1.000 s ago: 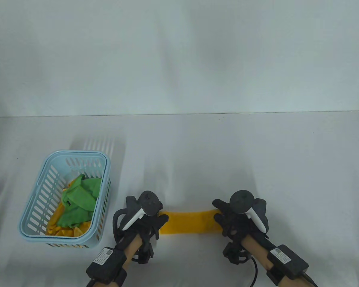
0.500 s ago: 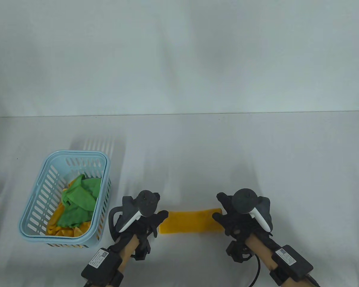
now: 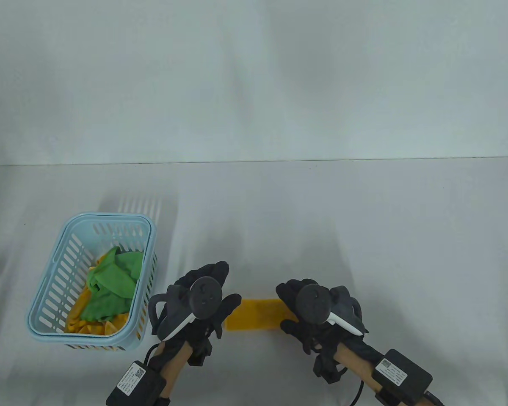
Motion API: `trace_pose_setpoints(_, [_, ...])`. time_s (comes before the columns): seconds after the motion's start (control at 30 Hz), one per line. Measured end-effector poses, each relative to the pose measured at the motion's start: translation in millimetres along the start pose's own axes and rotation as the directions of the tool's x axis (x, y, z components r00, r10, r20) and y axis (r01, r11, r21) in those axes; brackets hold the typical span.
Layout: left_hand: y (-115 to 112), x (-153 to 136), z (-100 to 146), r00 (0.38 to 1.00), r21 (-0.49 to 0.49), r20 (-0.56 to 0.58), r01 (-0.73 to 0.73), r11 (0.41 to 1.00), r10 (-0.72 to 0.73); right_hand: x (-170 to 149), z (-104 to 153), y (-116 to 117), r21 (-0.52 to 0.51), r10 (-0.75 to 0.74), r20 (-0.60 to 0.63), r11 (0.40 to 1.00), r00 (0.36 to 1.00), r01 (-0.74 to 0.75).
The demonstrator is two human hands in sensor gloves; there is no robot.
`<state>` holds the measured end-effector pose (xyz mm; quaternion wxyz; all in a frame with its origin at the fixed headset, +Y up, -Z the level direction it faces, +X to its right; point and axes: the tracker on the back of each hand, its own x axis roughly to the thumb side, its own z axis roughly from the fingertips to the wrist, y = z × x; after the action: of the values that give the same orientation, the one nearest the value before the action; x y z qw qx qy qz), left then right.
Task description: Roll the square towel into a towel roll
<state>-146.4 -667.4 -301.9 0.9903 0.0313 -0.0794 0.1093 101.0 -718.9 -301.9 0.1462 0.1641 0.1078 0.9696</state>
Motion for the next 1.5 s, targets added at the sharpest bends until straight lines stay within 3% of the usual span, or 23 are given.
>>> trace_pose_setpoints(0.27, [0.0, 1.6, 0.7, 1.0, -0.018, 0.009, 0.002, 1.0, -0.002, 20.3, -35.3, 31.9, 0.169, 0.198, -0.047, 0.968, 0.979, -0.187])
trace_pose_setpoints(0.57, [0.1, 2.2, 0.4, 1.0, -0.021, 0.014, 0.0, 1.0, 0.0, 27.7, -53.4, 44.0, 0.171, 0.307, -0.083, 0.942, 0.948, -0.29])
trace_pose_setpoints(0.83, [0.2, 3.0, 0.6, 1.0, -0.028, 0.016, 0.005, 1.0, -0.005, 30.4, -73.6, 38.9, 0.223, 0.241, -0.116, 0.952, 0.964, -0.211])
trace_pose_setpoints(1.07, [0.0, 1.2, -0.1, 1.0, -0.031, 0.008, -0.004, 1.0, 0.004, 30.1, -70.8, 41.4, 0.165, 0.241, -0.118, 0.961, 0.963, -0.22])
trace_pose_setpoints(1.3, [0.6, 0.0, 0.3, 1.0, -0.038, 0.002, -0.013, 0.999, 0.013, 14.2, -63.2, 17.5, 0.078, 0.141, -0.161, 0.988, 0.977, -0.13])
trace_pose_setpoints(1.5, [2.5, -1.3, 0.6, 1.0, -0.02, -0.001, -0.012, 1.0, 0.012, -19.9, -57.3, -44.3, -0.091, 0.033, -0.264, 0.994, 0.964, -0.059])
